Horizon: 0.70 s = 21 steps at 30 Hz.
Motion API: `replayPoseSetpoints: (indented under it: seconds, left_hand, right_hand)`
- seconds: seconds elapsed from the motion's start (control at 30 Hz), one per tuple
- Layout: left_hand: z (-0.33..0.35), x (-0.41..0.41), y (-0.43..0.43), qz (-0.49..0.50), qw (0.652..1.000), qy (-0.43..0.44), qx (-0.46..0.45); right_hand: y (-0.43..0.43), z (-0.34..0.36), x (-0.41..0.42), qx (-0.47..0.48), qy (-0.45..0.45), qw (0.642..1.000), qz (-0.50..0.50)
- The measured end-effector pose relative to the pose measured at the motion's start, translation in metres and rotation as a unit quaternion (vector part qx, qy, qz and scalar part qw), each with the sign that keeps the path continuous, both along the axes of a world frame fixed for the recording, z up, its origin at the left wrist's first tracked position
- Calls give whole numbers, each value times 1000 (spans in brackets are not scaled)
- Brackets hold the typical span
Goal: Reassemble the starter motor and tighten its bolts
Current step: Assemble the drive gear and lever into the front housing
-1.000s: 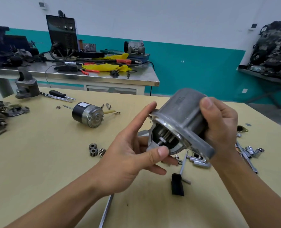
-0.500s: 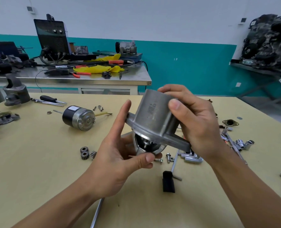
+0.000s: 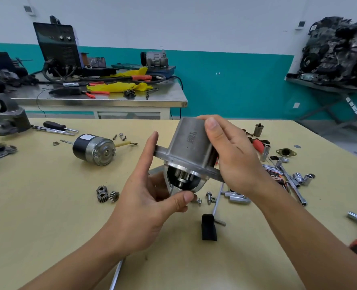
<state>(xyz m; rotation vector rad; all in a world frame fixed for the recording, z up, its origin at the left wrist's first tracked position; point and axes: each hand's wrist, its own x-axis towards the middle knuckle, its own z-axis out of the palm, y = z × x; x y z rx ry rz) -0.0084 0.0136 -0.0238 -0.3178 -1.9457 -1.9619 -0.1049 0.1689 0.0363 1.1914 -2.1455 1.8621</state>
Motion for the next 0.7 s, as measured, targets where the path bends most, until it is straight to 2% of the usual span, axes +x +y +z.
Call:
replayPoseSetpoints:
  seconds: [0.2, 0.3, 0.4, 0.5, 0.6, 0.7]
  left_hand:
    - [2, 1, 1, 13, 1000, -16, -13]
    - [4, 2, -4, -8, 998, -58, -23]
    - [8, 4, -5, -50, 992, -110, 25]
    - [9, 1, -7, -33, 991, -92, 93]
    - [11, 1, -10, 9, 994, -45, 104]
    - [13, 2, -12, 13, 992, -30, 124]
  right_hand:
    - [-1, 2, 2, 16, 22, 999, -43]
    - [-3, 3, 7, 18, 52, 997, -62]
    - [-10, 0, 20, 20, 110, 991, -68]
    - [-17, -6, 29, 4, 142, 989, -27]
    - [-11, -6, 29, -16, 105, 993, 44]
    - [-5, -4, 27, -3, 107, 992, 72]
